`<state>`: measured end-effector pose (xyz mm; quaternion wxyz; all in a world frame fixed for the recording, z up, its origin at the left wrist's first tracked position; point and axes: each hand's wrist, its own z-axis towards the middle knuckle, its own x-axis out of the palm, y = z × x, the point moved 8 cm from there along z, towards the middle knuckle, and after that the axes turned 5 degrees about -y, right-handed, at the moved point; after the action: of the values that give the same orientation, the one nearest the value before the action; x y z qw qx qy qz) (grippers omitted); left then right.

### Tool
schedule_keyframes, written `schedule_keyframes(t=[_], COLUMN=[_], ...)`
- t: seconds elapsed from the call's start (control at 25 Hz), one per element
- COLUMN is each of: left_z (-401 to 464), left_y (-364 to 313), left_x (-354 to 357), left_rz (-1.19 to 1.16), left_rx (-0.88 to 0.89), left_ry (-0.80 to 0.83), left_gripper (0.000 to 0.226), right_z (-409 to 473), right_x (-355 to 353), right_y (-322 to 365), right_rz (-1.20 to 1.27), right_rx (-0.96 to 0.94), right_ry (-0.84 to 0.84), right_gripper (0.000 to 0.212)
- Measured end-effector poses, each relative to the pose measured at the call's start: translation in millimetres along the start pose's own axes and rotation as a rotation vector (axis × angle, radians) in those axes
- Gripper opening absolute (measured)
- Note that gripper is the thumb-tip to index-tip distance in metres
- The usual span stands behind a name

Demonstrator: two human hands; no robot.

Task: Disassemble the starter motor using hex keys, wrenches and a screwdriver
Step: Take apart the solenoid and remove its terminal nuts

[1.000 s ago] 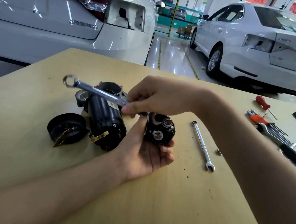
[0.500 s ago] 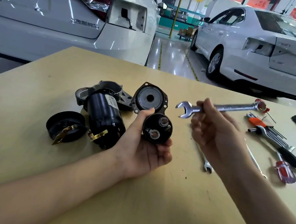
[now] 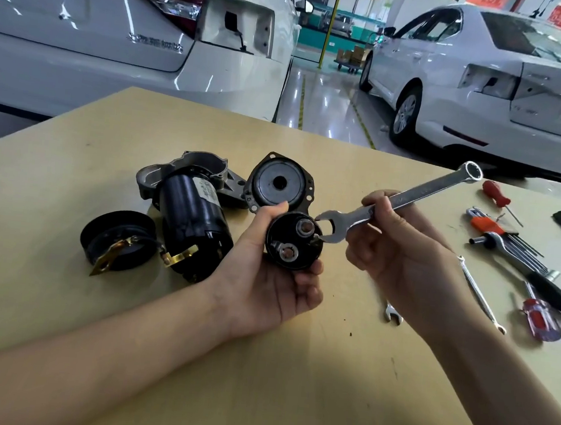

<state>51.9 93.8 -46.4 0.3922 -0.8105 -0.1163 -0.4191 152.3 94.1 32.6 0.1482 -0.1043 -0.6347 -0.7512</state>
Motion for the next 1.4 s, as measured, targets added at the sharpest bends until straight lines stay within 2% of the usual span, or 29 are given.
schedule_keyframes(t=[0.32,0.44,0.64,0.72,0.84,0.96,1.04,1.16,1.24,1.4], left_z=[-0.5,-0.3,-0.7,-1.1,0.2,0.5,-0.8,-1.4,-1.9,-2.2], left_y=[1.4,1.7,1.7,1.4,2.1,2.1,1.5,2.2,1.5,1.4], left_x=[0.6,0.1,-1.3,-0.8,-0.5,0.9,1.1,0.2,-1.2,0.8], left_rz=[-0.011,-0.009,-0.016,-0.010,-0.021,-0.028,-0.017,-0.014,-0.013,-0.019], left_rx=[-0.012,-0.015,-0.021,-0.022,-0.009,-0.003,-0.005,-0.015,-0.012,-0.014], left_ry=[0.005,-0.003,-0.022,-0.021,-0.025,-0.013,-0.010,-0.017,-0.024,-0.013], left_gripper=[0.051,0.051,0.052,0.053,0.062,0.065,0.060,0.051,0.050,0.050], right_z=[4.4,7.7,30.7,41.7,45.3,45.4,40.5,38.2,28.6,4.3], right_x=[3.3,3.5,38.3,62.0,95.5,103.5,102.2,67.8,35.8,-7.4], right_y=[-7.0,-5.9,8.3,7.2,0.4,-1.5,5.0,37.2,46.4,14.1], right_rz=[-0.101,-0.208,-0.567,-0.732,-1.110,-1.247,-1.136,-0.620,-0.361,-0.114], right_rx=[-0.024,-0.034,-0.095,-0.059,-0.113,-0.160,-0.187,-0.258,-0.266,-0.116], right_ry=[0.086,0.080,0.174,0.296,0.546,0.608,0.559,0.227,0.041,-0.181], right_gripper=[0.009,0.013,0.019,0.023,0.022,0.019,0.021,0.025,0.019,0.014])
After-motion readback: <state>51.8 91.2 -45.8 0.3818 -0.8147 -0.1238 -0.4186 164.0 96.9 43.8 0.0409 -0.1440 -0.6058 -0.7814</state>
